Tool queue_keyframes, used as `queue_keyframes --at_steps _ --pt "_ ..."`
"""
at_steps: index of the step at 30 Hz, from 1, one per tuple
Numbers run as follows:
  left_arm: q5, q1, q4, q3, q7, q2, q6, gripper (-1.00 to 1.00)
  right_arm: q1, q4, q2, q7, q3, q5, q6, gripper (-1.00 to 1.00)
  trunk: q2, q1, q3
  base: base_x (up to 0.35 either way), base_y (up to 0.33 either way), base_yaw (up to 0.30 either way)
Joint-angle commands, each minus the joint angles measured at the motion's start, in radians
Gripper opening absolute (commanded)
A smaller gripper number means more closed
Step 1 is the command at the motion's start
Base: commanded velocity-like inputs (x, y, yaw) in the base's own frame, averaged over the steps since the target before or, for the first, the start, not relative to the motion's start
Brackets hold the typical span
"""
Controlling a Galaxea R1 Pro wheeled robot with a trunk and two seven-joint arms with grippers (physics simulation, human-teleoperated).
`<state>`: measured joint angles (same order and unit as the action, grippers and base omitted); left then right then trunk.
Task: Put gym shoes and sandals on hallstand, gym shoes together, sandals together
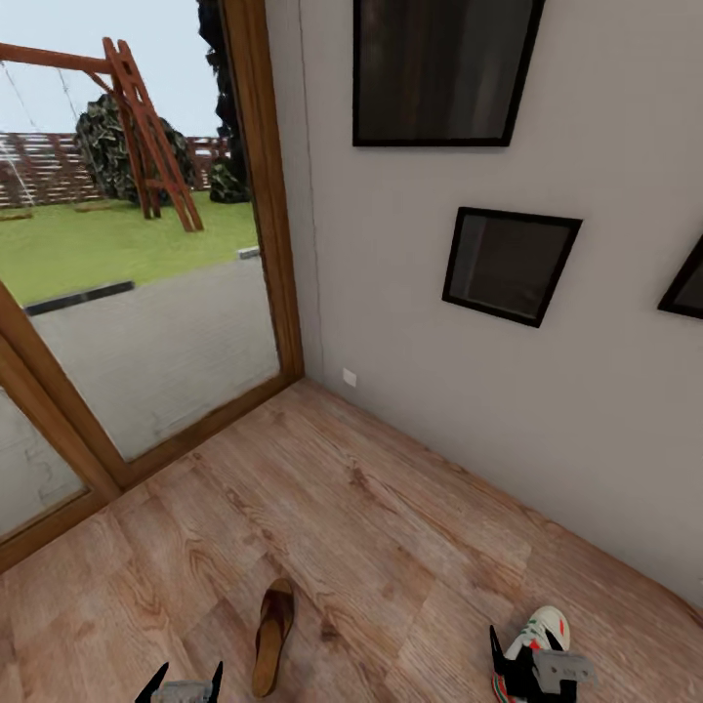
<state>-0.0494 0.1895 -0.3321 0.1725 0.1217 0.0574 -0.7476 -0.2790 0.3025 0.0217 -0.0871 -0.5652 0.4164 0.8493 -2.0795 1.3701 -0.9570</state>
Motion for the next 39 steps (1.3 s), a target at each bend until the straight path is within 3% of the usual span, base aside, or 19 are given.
queue_keyframes --at_steps 1,3,4,6,7,8,10,11,13,17,19,20,24,25,26,33,39 --pt "-0.006 0.025 -0.001 0.008 0.004 -0.002 0.010 1.00 -0.001 0.030 -0.007 -0.009 -0.001 0.026 -0.025 1.00 0.000 0.000 -0.001 0.000 0.000 0.000" --pt "-0.007 0.066 -0.001 0.007 -0.005 -0.004 0.043 1.00 -0.005 0.076 -0.021 -0.009 0.019 0.067 -0.085 1.00 0.000 0.000 -0.001 0.000 0.000 0.000" --pt "-0.009 0.123 -0.003 0.007 -0.026 -0.004 0.127 1.00 -0.021 0.167 -0.059 -0.011 0.066 0.115 -0.211 1.00 0.000 0.000 -0.001 0.000 0.000 0.000" --pt "-0.009 0.144 -0.004 0.006 -0.034 -0.004 0.161 1.00 -0.032 0.209 -0.078 -0.012 0.091 0.124 -0.261 1.00 0.000 0.000 -0.001 0.000 0.000 0.000" --pt "-0.011 0.180 -0.008 0.005 -0.042 -0.003 0.210 1.00 -0.057 0.297 -0.115 -0.015 0.160 0.134 -0.359 1.00 0.000 0.000 -0.001 0.000 0.000 0.000" --pt "-0.011 0.187 -0.008 0.005 -0.043 -0.003 0.217 1.00 -0.063 0.318 -0.123 -0.018 0.181 0.135 -0.383 1.00 0.000 0.000 -0.001 0.000 0.000 0.000" --pt "-0.012 0.211 -0.009 0.003 -0.046 -0.003 0.236 1.00 -0.084 0.398 -0.148 -0.038 0.277 0.138 -0.483 1.00 0.000 0.000 -0.001 0.000 0.000 0.000" --pt "-0.012 0.215 -0.009 0.002 -0.047 -0.003 0.239 1.00 -0.090 0.416 -0.153 -0.045 0.304 0.138 -0.508 1.00 0.000 0.000 -0.001 0.000 0.000 0.000" --pt "-0.012 0.224 -0.010 0.001 -0.048 -0.002 0.246 1.00 -0.112 0.478 -0.167 -0.078 0.404 0.137 -0.611 1.00 0.000 0.000 -0.001 0.000 0.000 0.000" --pt "-0.012 0.229 -0.011 0.000 -0.049 0.001 0.249 1.00 -0.148 0.536 -0.180 -0.110 0.483 0.131 -0.723 1.00 0.000 0.000 -0.001 0.000 0.000 0.000" --pt "-0.012 0.230 -0.013 -0.001 -0.050 0.003 0.250 1.00 -0.168 0.562 -0.192 -0.135 0.504 0.120 -0.767 1.00 0.000 0.000 -0.001 0.000 0.000 0.000" --pt "-0.012 0.230 -0.015 -0.002 -0.050 0.006 0.248 1.00 -0.183 0.594 -0.196 -0.198 0.518 0.098 -0.802 1.00 0.000 0.000 -0.001 0.000 0.000 0.000" --pt "-0.013 0.225 -0.017 -0.004 -0.049 0.009 0.245 1.00 -0.190 0.651 -0.196 -0.302 0.524 0.052 -0.819 1.00 0.000 0.000 -0.001 0.000 0.000 0.000" --pt "-0.014 0.222 -0.017 -0.006 -0.048 0.009 0.244 1.00 -0.191 0.718 -0.196 -0.353 0.525 -0.019 -0.906 1.00 0.000 0.000 -0.001 0.000 0.000 0.000" --pt "-0.015 0.221 -0.017 -0.007 -0.048 0.009 0.244 1.00 -0.191 0.738 -0.196 -0.358 0.526 -0.028 -0.943 1.00 0.000 0.000 -0.001 0.000 0.000 0.000" --pt "-0.016 0.220 -0.018 -0.007 -0.048 0.009 0.242 1.00 -0.191 0.796 -0.196 -0.394 0.528 -0.044 -1.042 1.00 0.000 0.000 -0.001 0.000 0.000 0.000" --pt "-0.027 0.220 -0.018 -0.008 -0.047 0.008 0.241 1.00 -0.191 0.792 -0.196 -0.397 0.529 -0.044 -1.044 1.00 -0.007 0.004 -0.004 0.000 0.000 0.000"
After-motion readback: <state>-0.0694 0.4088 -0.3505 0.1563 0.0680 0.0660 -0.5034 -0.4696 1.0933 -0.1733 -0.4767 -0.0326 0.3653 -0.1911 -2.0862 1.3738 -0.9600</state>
